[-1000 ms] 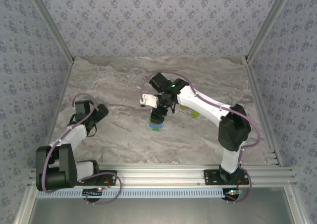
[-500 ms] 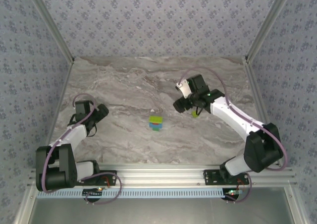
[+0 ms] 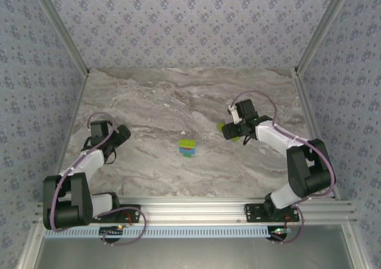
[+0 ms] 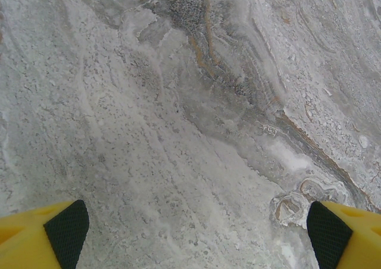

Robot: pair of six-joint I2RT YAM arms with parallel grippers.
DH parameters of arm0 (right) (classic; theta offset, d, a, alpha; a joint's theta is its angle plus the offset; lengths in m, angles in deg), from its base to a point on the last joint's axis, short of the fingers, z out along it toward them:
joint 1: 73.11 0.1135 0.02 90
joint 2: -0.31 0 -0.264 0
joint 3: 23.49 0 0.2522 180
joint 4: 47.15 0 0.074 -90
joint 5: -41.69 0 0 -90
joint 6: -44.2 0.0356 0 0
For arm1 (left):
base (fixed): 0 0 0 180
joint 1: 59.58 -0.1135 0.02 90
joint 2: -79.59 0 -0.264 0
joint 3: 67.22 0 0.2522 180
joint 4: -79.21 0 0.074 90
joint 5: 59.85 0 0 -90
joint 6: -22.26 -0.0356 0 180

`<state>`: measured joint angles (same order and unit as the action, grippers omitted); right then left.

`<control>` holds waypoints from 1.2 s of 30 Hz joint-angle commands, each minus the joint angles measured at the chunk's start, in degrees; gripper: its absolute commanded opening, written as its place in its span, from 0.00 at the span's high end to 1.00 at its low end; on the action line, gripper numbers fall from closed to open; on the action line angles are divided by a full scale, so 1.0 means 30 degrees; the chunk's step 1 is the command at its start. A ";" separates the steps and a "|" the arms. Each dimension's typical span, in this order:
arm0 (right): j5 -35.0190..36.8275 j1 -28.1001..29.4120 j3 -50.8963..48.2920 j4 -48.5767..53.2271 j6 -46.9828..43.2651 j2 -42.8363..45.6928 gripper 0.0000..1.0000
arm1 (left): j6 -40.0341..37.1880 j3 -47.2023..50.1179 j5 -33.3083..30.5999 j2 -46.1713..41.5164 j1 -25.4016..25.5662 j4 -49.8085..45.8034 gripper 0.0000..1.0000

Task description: Assemble a carrot with lego

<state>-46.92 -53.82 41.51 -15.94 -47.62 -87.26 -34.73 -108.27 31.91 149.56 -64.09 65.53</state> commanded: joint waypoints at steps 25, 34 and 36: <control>-0.1342 -0.0563 0.2948 0.4363 0.1077 -0.4451 0.34 | -0.0312 -0.0583 0.0177 -0.0092 -0.0136 0.0141 0.03; -0.1166 -0.0497 0.2329 0.3709 0.0833 -0.3421 0.61 | -0.0363 -0.0543 0.0247 -0.0148 -0.0113 0.0128 0.04; -0.1605 -0.0396 0.1596 0.3069 0.0522 -0.2460 0.64 | -0.0345 -0.0485 0.0433 -0.0412 0.0077 -0.0006 0.05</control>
<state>-50.42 -55.22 48.44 -5.95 -45.17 -98.67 -34.93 -108.27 32.15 149.52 -64.07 65.50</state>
